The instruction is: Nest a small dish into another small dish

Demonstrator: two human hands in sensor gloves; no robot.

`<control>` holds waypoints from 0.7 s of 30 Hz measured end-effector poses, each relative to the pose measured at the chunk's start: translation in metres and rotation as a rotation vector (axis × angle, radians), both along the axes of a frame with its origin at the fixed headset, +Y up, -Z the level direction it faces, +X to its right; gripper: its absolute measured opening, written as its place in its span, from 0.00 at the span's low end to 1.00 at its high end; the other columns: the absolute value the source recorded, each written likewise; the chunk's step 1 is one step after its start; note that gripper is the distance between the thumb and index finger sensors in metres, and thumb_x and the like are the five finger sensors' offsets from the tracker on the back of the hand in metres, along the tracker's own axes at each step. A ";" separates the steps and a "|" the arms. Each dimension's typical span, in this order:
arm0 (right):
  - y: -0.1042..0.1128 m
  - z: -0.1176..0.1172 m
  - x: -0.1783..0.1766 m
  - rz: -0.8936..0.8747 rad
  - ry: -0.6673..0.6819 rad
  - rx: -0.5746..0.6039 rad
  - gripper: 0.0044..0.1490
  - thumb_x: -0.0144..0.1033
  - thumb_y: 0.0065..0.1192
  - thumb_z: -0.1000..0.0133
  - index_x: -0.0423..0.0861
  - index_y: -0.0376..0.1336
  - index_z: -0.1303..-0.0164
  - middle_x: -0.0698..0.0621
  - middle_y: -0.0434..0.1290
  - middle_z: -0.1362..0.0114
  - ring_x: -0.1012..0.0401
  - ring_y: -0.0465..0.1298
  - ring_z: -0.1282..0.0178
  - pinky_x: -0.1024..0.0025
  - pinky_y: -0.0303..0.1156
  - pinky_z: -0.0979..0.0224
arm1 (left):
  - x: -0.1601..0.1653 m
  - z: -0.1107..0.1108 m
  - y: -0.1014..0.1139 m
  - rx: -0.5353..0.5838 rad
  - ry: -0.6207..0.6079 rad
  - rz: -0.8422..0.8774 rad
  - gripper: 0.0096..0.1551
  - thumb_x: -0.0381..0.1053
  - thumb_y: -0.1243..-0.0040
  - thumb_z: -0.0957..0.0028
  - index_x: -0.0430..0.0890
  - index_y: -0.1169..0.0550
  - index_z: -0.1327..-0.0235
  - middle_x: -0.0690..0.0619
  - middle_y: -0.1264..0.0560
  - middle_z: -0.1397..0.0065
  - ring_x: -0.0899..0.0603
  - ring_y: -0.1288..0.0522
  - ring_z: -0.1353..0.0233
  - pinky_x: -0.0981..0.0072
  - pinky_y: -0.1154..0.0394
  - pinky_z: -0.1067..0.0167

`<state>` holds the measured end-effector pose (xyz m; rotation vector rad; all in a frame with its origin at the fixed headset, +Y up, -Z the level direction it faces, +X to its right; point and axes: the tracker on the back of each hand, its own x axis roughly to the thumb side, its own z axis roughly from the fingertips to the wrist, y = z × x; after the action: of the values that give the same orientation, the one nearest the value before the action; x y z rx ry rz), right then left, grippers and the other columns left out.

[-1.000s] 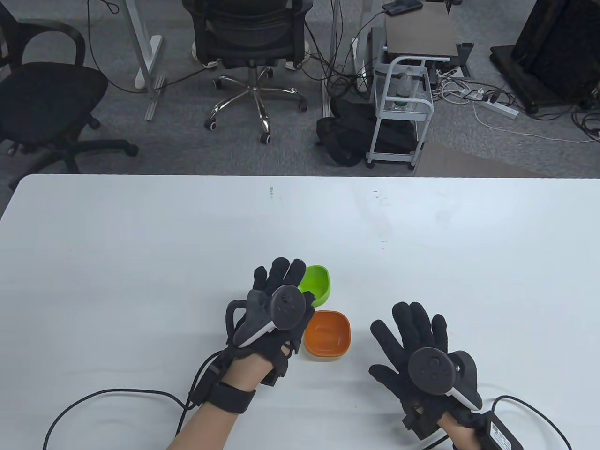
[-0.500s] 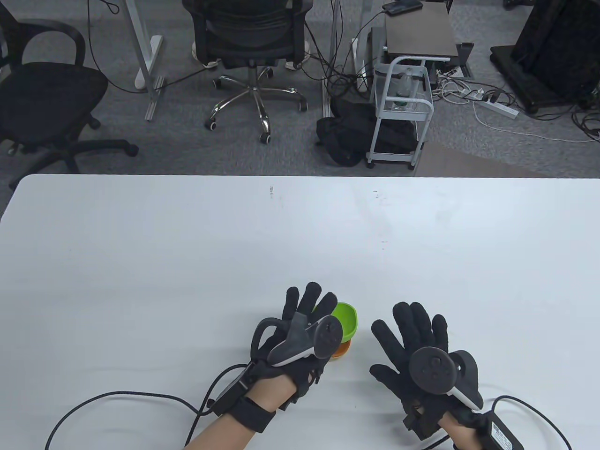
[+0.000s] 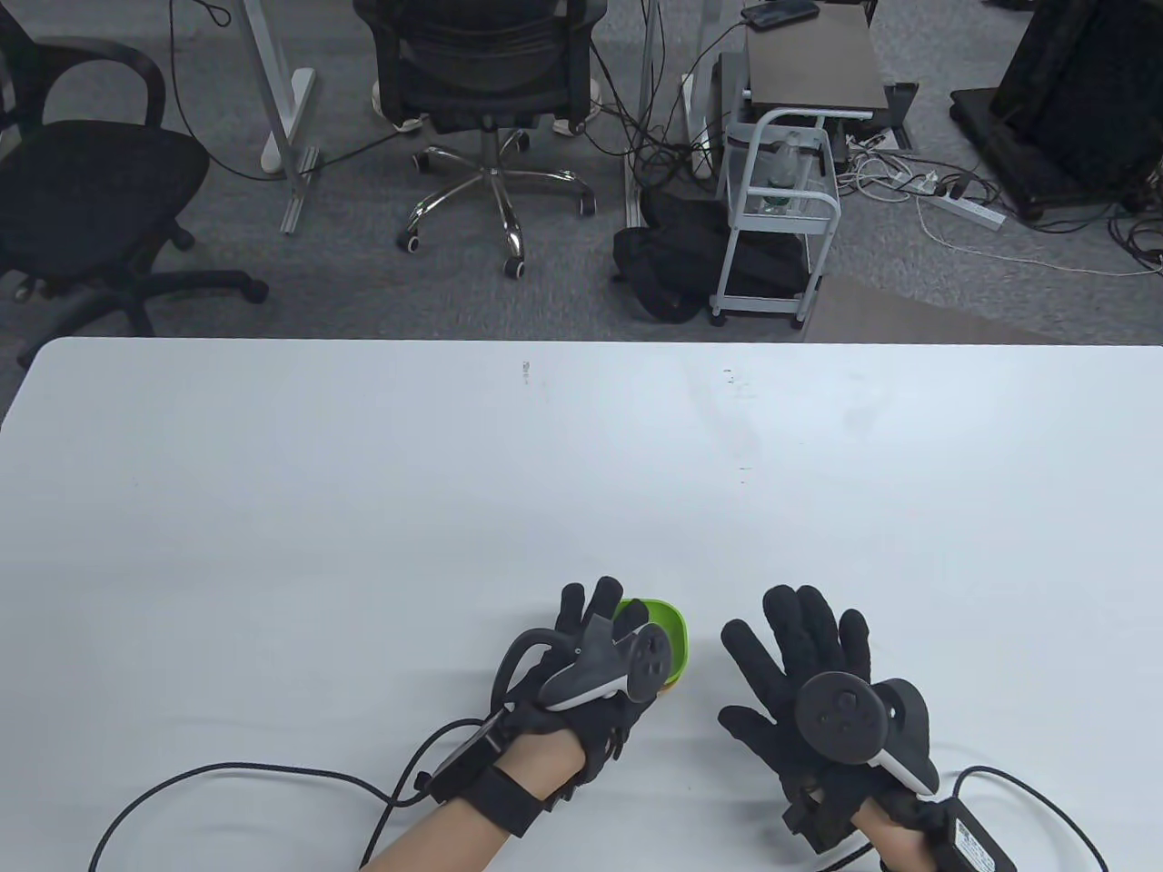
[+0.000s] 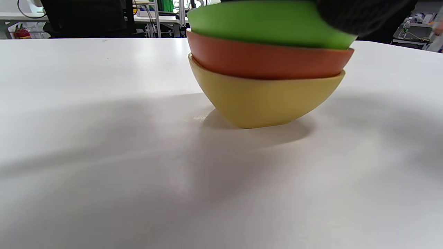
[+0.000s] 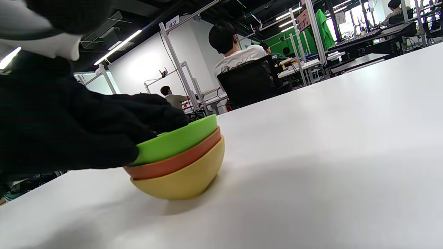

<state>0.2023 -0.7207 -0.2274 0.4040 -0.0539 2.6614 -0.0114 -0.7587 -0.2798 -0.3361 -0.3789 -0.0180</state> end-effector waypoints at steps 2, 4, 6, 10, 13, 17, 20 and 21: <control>0.000 -0.001 0.001 -0.004 -0.005 -0.001 0.48 0.61 0.62 0.62 0.68 0.44 0.33 0.58 0.25 0.20 0.47 0.27 0.17 0.38 0.19 0.25 | -0.004 0.002 0.003 -0.015 0.001 0.018 0.33 0.67 0.47 0.61 0.66 0.29 0.39 0.66 0.51 0.17 0.46 0.67 0.14 0.43 0.70 0.23; 0.000 -0.002 0.002 -0.009 -0.008 -0.007 0.49 0.61 0.62 0.62 0.68 0.44 0.33 0.58 0.25 0.20 0.47 0.26 0.17 0.38 0.18 0.25 | -0.012 0.005 0.010 0.005 0.003 0.045 0.34 0.68 0.48 0.62 0.68 0.32 0.37 0.66 0.52 0.16 0.46 0.67 0.14 0.43 0.70 0.23; 0.000 -0.002 0.003 -0.013 -0.010 -0.006 0.49 0.61 0.61 0.62 0.68 0.44 0.33 0.58 0.25 0.20 0.47 0.26 0.17 0.38 0.18 0.25 | -0.022 0.008 0.019 0.035 0.004 0.076 0.35 0.69 0.48 0.62 0.69 0.34 0.36 0.66 0.52 0.16 0.46 0.66 0.14 0.43 0.70 0.23; 0.000 -0.002 0.003 -0.025 -0.011 0.000 0.48 0.61 0.60 0.62 0.69 0.44 0.33 0.58 0.25 0.20 0.48 0.26 0.17 0.38 0.18 0.25 | -0.046 0.014 0.037 0.103 0.004 0.154 0.37 0.70 0.49 0.62 0.71 0.37 0.35 0.66 0.54 0.16 0.47 0.67 0.14 0.42 0.70 0.23; 0.000 -0.003 0.003 -0.026 -0.016 0.000 0.48 0.61 0.60 0.62 0.69 0.44 0.33 0.58 0.25 0.20 0.48 0.26 0.17 0.38 0.18 0.25 | -0.067 0.020 0.048 0.174 -0.035 0.227 0.39 0.74 0.50 0.64 0.74 0.42 0.34 0.68 0.59 0.16 0.47 0.68 0.14 0.42 0.71 0.23; 0.001 -0.002 0.003 -0.039 -0.012 0.006 0.49 0.62 0.60 0.63 0.69 0.43 0.33 0.58 0.25 0.20 0.48 0.26 0.17 0.38 0.18 0.25 | -0.095 0.030 0.056 0.224 -0.040 0.241 0.43 0.77 0.52 0.65 0.78 0.50 0.33 0.69 0.63 0.16 0.48 0.70 0.14 0.42 0.71 0.23; 0.002 -0.001 0.003 -0.048 -0.009 0.011 0.49 0.62 0.60 0.62 0.69 0.43 0.33 0.58 0.25 0.20 0.48 0.26 0.17 0.38 0.18 0.25 | -0.112 0.038 0.057 0.242 -0.045 0.245 0.45 0.78 0.53 0.66 0.80 0.54 0.35 0.69 0.64 0.17 0.48 0.71 0.14 0.42 0.72 0.24; 0.002 -0.001 0.003 -0.046 -0.014 0.012 0.48 0.62 0.60 0.62 0.69 0.43 0.33 0.58 0.25 0.20 0.48 0.26 0.17 0.38 0.18 0.25 | -0.115 0.039 0.056 0.242 -0.044 0.241 0.45 0.79 0.53 0.66 0.81 0.56 0.36 0.69 0.66 0.17 0.49 0.71 0.14 0.42 0.72 0.24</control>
<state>0.2052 -0.7189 -0.2285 0.3833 -0.0832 2.6204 -0.1267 -0.7024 -0.2405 -0.0493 -0.4542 0.1636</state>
